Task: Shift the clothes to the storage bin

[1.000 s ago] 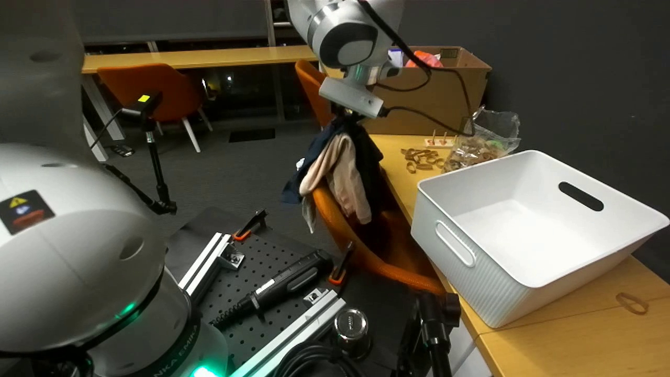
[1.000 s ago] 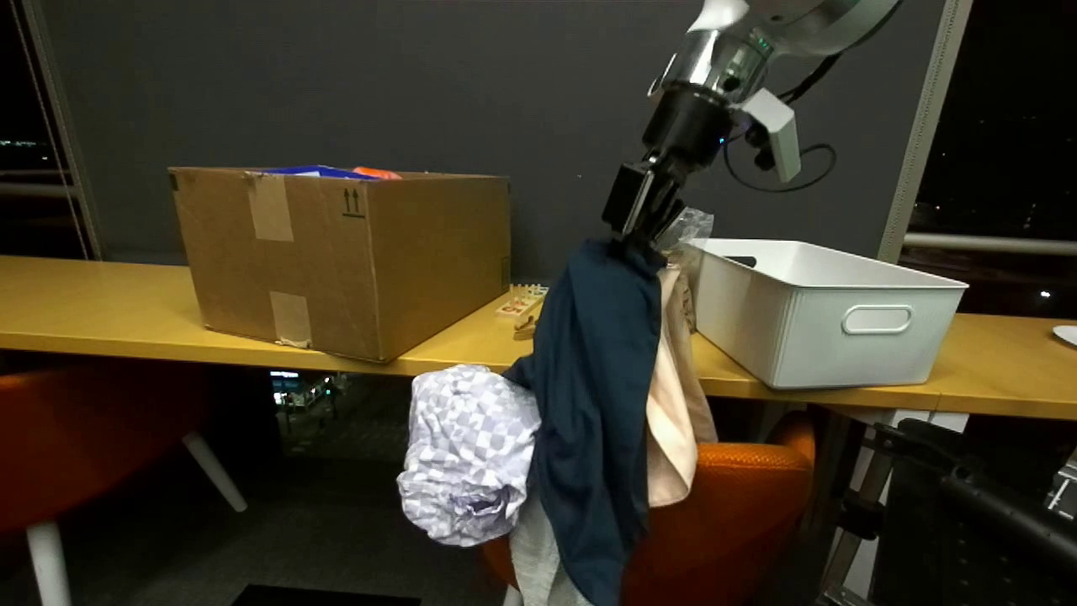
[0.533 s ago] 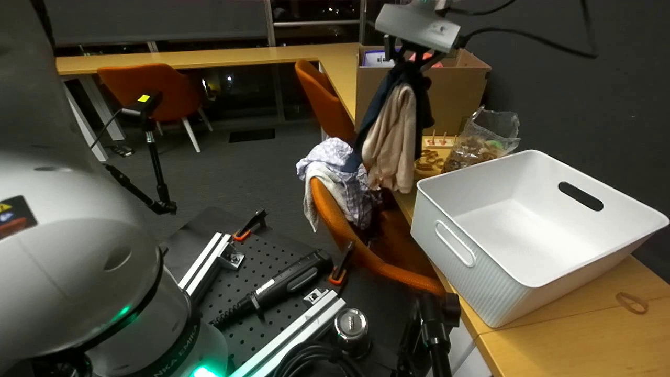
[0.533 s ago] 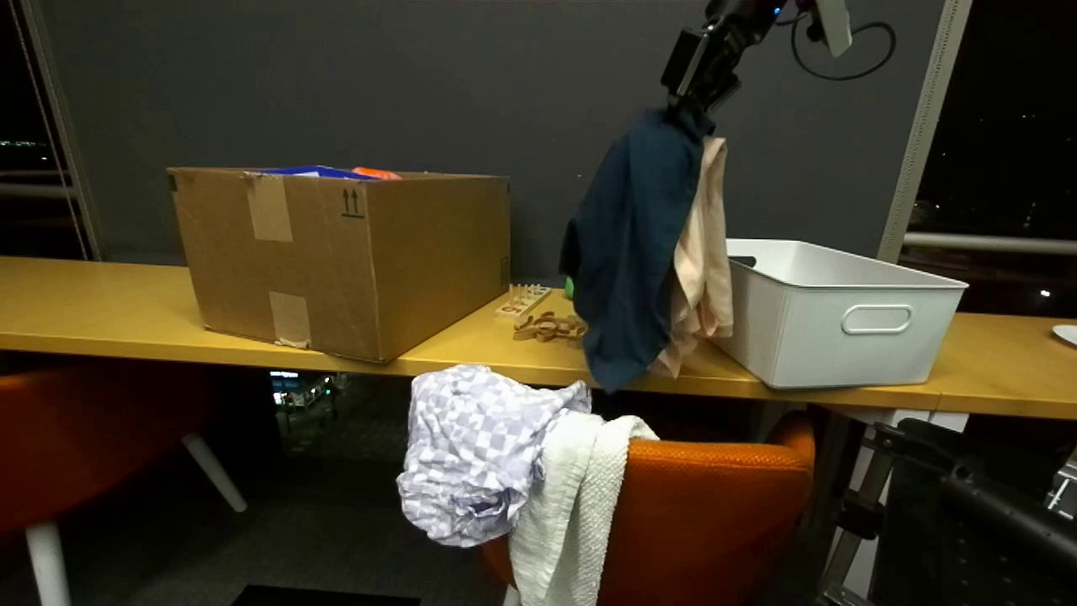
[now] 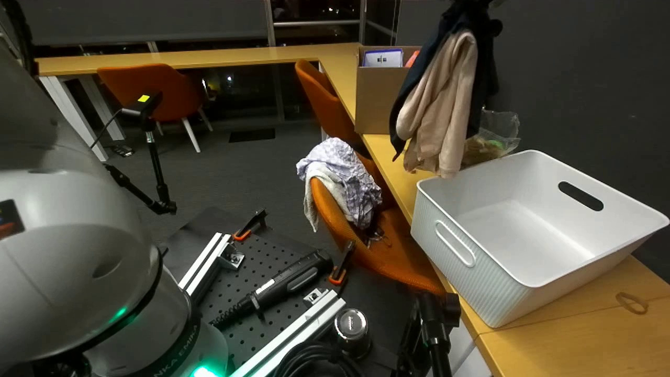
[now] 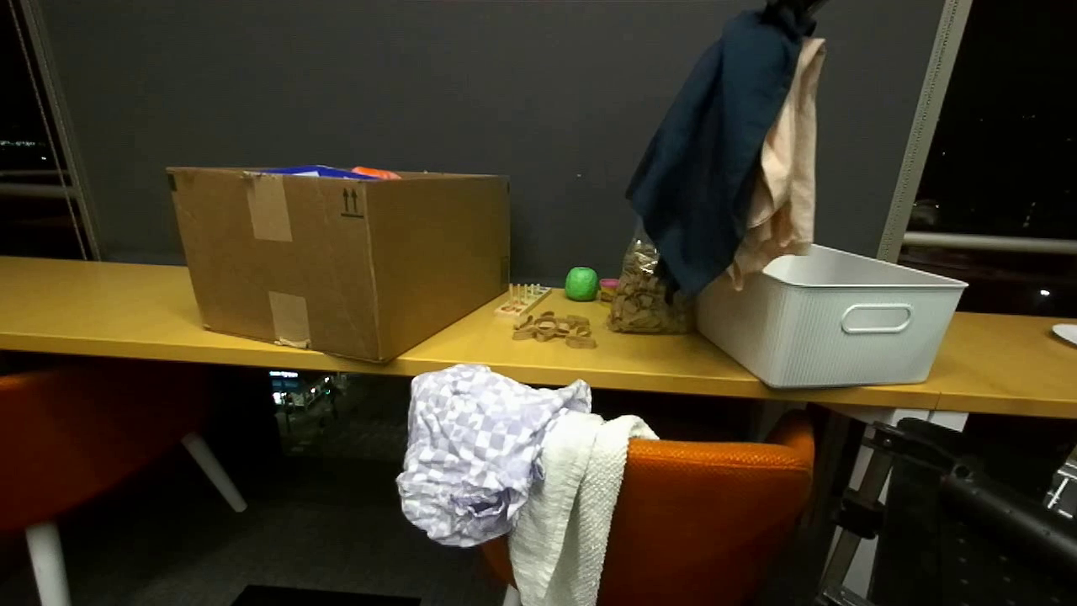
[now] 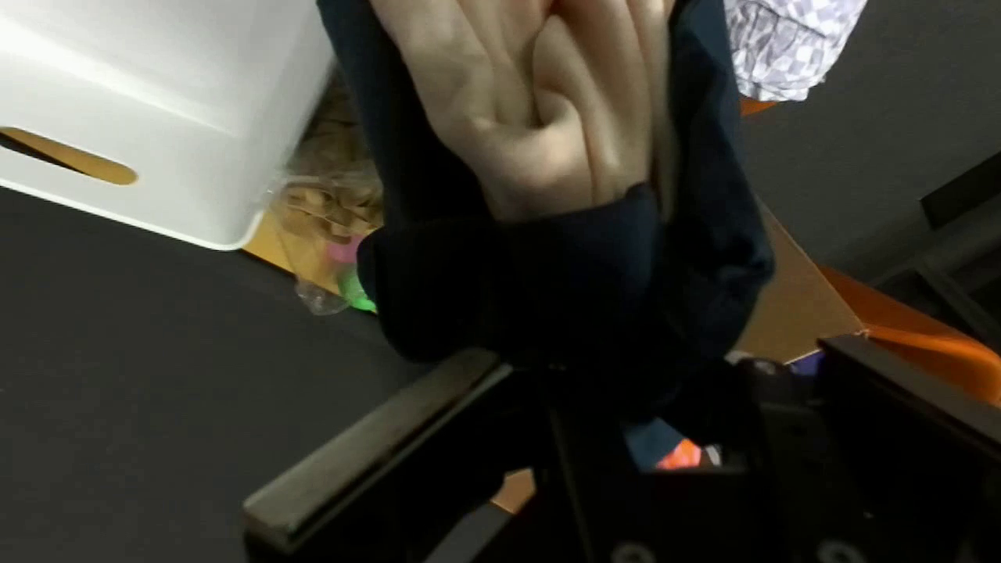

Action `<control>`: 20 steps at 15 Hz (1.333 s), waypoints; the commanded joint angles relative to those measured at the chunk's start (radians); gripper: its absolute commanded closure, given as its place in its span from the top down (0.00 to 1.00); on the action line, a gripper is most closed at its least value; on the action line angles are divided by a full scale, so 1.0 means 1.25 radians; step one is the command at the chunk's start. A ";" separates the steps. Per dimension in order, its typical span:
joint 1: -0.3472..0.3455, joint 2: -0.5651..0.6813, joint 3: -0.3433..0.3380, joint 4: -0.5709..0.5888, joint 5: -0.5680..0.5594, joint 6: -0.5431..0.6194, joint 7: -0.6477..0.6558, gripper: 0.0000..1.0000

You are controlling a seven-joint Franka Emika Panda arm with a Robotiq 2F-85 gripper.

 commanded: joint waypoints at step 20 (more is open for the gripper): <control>-0.080 0.245 -0.165 -0.236 -0.652 0.456 0.429 0.05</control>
